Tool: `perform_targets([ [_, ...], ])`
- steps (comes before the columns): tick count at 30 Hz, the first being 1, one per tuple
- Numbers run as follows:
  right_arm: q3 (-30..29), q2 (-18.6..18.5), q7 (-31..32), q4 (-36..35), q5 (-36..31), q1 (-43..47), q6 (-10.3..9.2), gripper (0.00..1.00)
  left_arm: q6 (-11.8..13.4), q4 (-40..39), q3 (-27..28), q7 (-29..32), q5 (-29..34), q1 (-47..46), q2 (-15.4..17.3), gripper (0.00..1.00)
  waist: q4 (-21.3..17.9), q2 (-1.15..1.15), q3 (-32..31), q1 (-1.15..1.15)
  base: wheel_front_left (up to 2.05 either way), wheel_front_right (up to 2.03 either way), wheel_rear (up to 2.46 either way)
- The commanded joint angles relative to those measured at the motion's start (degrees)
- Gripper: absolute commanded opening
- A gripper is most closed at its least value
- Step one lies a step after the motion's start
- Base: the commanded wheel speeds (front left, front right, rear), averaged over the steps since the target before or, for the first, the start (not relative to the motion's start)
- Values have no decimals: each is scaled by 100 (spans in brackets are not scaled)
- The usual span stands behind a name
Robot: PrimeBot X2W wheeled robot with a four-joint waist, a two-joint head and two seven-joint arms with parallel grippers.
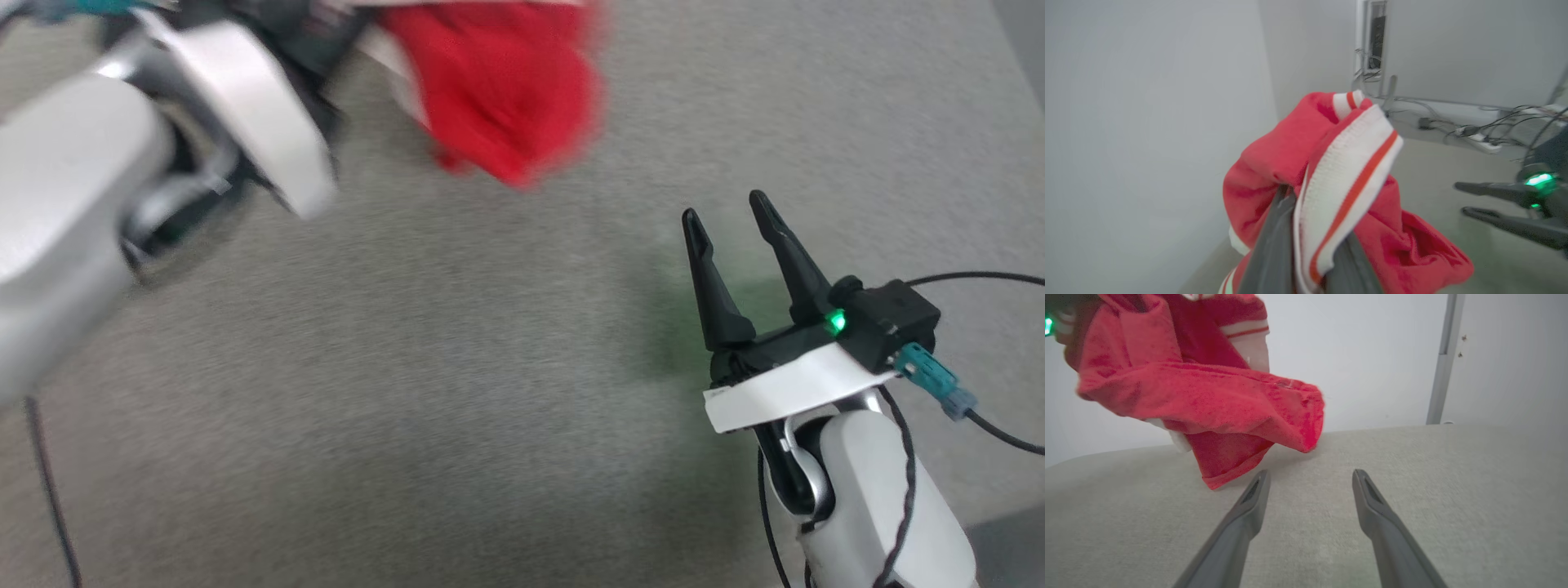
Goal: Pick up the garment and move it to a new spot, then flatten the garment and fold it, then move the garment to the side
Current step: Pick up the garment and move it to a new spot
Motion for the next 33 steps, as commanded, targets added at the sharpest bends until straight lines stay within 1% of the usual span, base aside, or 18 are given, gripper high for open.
perform_targets([
  [1,9,8,-9,-56,65,74,-4,100,14,-303,-30,164,-201,-30,17,0,-293,0,172,0,0,0,0],
  [4,-51,7,-9,-176,243,151,-4,100,14,-1137,-71,728,-891,159,135,0,-538,0,297,0,0,0,0],
  [6,-104,9,-9,-263,372,188,-4,100,14,-1403,-87,1131,-1197,316,287,0,-695,0,385,0,0,0,0],
  [8,-133,10,-9,-318,511,232,-4,100,14,-1449,-85,1609,-1253,542,422,0,-841,0,466,0,0,0,0],
  [11,-111,8,-8,-387,681,295,-4,100,14,-1111,-72,2065,-1257,742,565,0,-1044,0,568,0,0,0,0],
  [14,-59,9,-9,-474,871,343,-4,100,14,-594,-79,2359,-1021,747,704,0,-1254,0,669,0,0,0,0],
  [16,-32,9,-9,-511,986,403,-4,100,14,-260,-79,2467,-973,694,759,0,-1390,0,719,0,0,0,0],
  [19,16,9,-9,-575,1133,464,-3,100,14,23,-86,2789,-600,702,903,0,-1563,0,772,0,0,0,0],
  [21,52,11,-9,-595,1204,529,-3,100,15,98,-103,3120,-169,807,1046,0,-1653,0,797,0,0,0,0],
  [22,56,7,-9,-618,1246,581,-4,100,21,193,-128,3280,-64,907,1148,0,-1711,0,817,0,0,0,0],
  [27,78,8,-8,-651,1305,645,-4,100,24,270,-173,3456,128,1086,1242,0,-1777,0,841,0,0,0,0],
  [29,51,7,-9,-641,1259,641,-4,100,29,268,-176,3390,145,1100,1231,0,-1748,0,814,0,0,0,0],
  [30,36,8,-8,-635,1208,624,-4,100,29,272,-173,3308,128,1074,1198,15,-1713,0,785,0,0,0,0],
  [31,23,8,-8,-628,1160,602,-3,100,28,268,-166,3226,126,1031,1155,50,-1669,0,747,0,0,0,0],
  [32,2,8,-9,-614,1101,578,-4,100,23,263,-155,3141,50,1006,1100,100,-1614,0,700,0,0,0,0],
  [33,-23,7,-9,-595,1040,553,-4,100,15,244,-146,3039,-70,982,1036,100,-1550,0,646,0,0,0,0],
])
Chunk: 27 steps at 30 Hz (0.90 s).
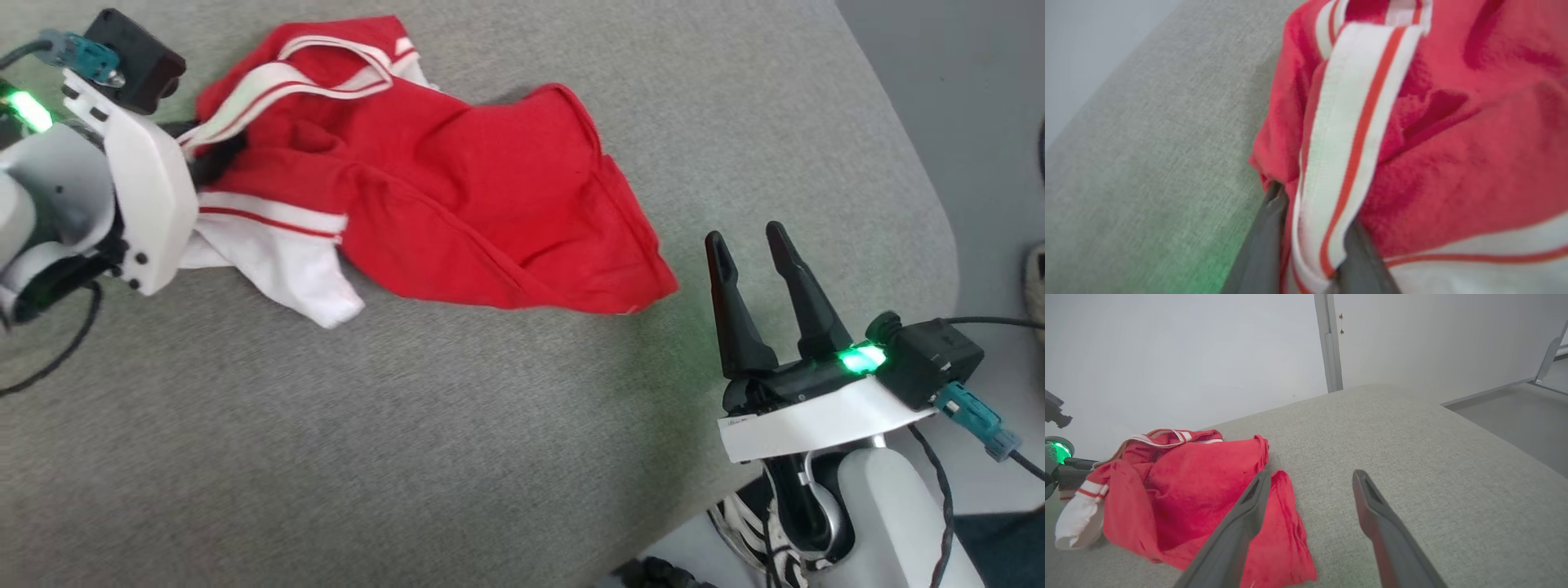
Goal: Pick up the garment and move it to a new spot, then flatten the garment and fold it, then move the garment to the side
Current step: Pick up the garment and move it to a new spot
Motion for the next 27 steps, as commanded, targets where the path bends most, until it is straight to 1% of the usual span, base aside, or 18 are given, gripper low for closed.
perform_targets([
  [1,-52,3,-10,30,-122,-78,-4,100,16,91,-111,-119,-185,166,-46,100,190,0,-172,0,0,0,0],
  [5,-196,1,-9,204,-543,-151,-4,100,15,143,-71,-813,-571,52,-305,100,566,0,-490,0,0,0,0],
  [6,-196,1,-9,204,-543,-151,-4,100,15,143,-71,-813,-571,52,-305,100,566,0,-490,0,0,0,0],
  [10,-377,2,-9,419,-1040,-222,-4,100,15,261,-76,-1635,-921,316,-528,100,1025,0,-873,0,0,0,0],
  [12,-476,1,-10,551,-1267,-242,-4,100,15,322,-69,-2101,-1163,518,-620,100,1255,0,-1063,0,0,0,0],
  [16,-650,1,-10,788,-1660,-239,-4,100,15,614,-20,-3024,-1501,1122,-694,100,1681,0,-1415,0,0,0,0],
  [19,-866,-3,-9,956,-1879,-132,-4,100,15,877,182,-3318,-1724,1687,-876,100,2001,0,-1690,0,0,0,0],
  [20,-931,-3,-9,1001,-1942,-81,-4,100,15,991,243,-3345,-1661,1874,-895,100,2094,0,-1776,0,0,0,0],
  [22,-1055,2,-9,1080,-2052,-32,-4,100,15,1205,777,-3357,-1419,2203,-992,100,2276,0,-1901,0,0,0,0],
  [27,-1445,1,-9,1160,-2247,278,-4,100,54,1434,2261,-3358,-467,3443,-1475,100,2753,0,-2244,0,0,0,0],
])
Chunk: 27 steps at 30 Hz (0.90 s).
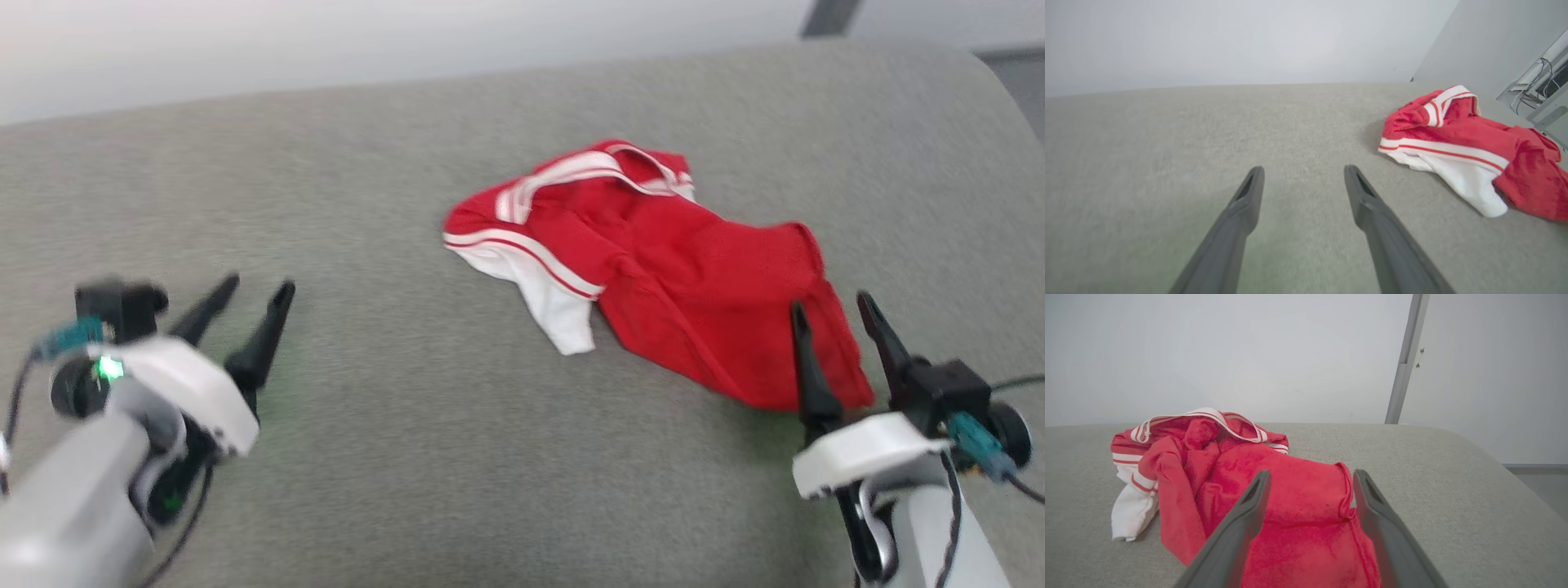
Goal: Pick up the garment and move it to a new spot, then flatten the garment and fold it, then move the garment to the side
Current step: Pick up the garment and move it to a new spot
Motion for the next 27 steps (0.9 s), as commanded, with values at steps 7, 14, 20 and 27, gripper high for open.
perform_targets([
  [7,-454,-4,-9,-24,-161,674,-5,100,67,-247,2192,-28,1437,1875,-625,100,849,0,-792,0,0,0,0],
  [14,-597,-5,-8,-81,-89,949,-4,100,75,-811,3698,-29,2720,3248,-1011,100,878,0,-966,0,0,0,0],
  [20,-713,-3,-9,-287,12,1172,-4,100,32,-1390,4862,-30,3496,4263,-1394,100,870,0,-1131,0,0,0,0],
  [27,-776,-3,-8,-482,59,1344,-4,100,-22,-2020,5541,-29,4011,4747,-1811,100,894,0,-1160,0,0,0,0],
])
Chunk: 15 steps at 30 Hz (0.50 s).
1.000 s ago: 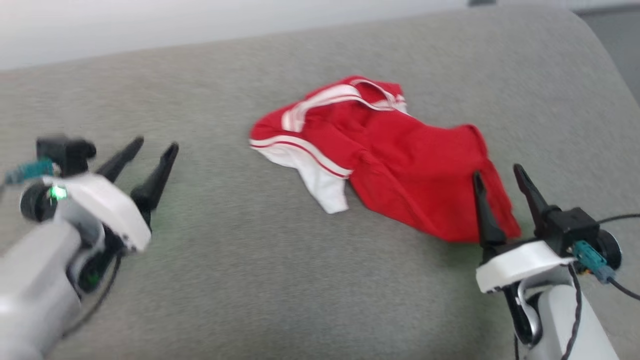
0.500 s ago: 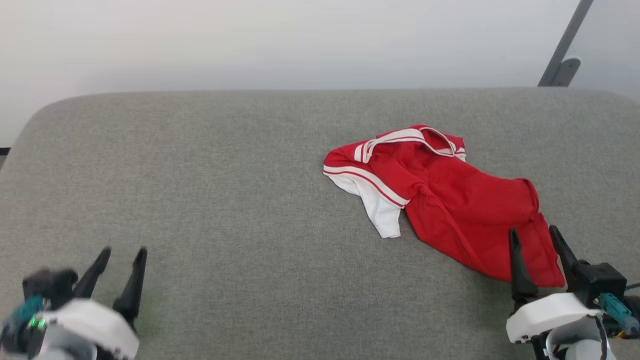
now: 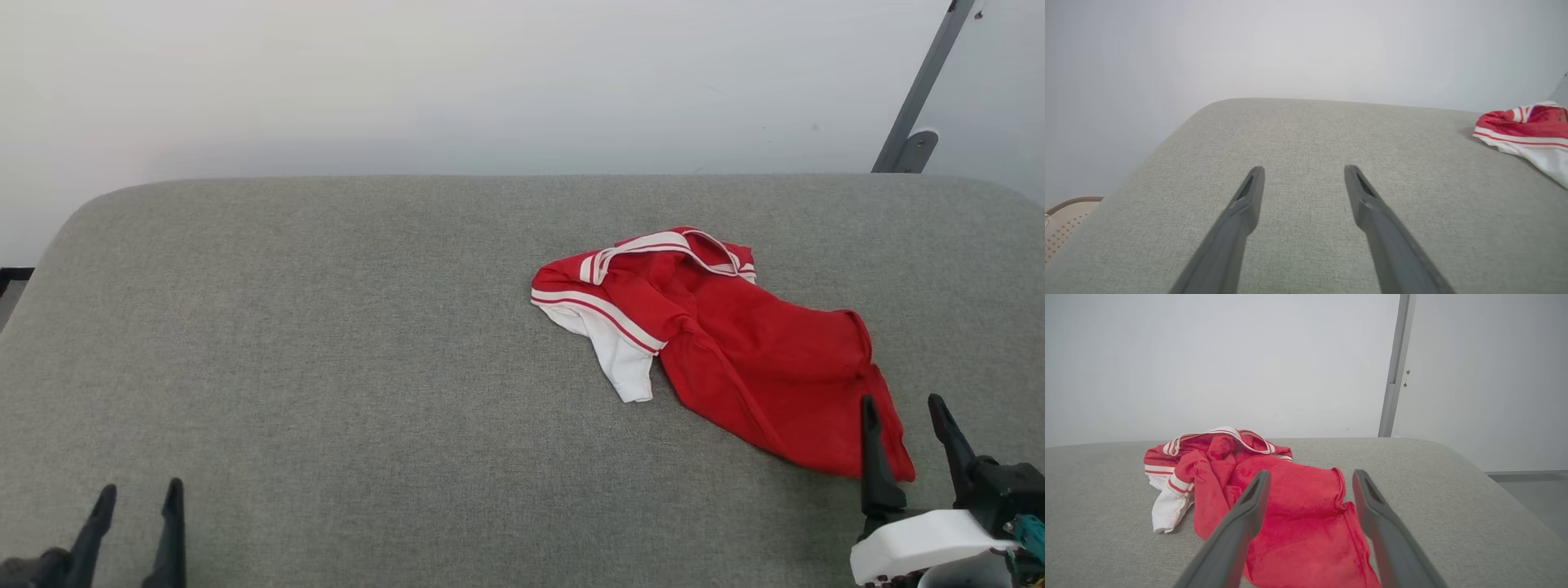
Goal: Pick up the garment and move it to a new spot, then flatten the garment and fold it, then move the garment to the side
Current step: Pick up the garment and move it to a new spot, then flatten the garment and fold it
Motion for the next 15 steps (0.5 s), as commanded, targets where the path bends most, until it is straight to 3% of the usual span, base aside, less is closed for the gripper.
perform_targets([
  [1,-2,-2,-9,-32,20,48,-4,100,-30,-72,34,-29,82,79,-55,100,2,0,2,0,0,0,0],
  [7,39,-2,-8,-77,34,52,-4,100,-36,-289,-37,-30,273,173,-230,100,-21,0,20,0,0,0,0],
  [15,76,-2,-8,-73,47,-26,-4,100,-37,-374,-96,-30,217,164,-172,100,-72,0,53,0,0,0,0],
])
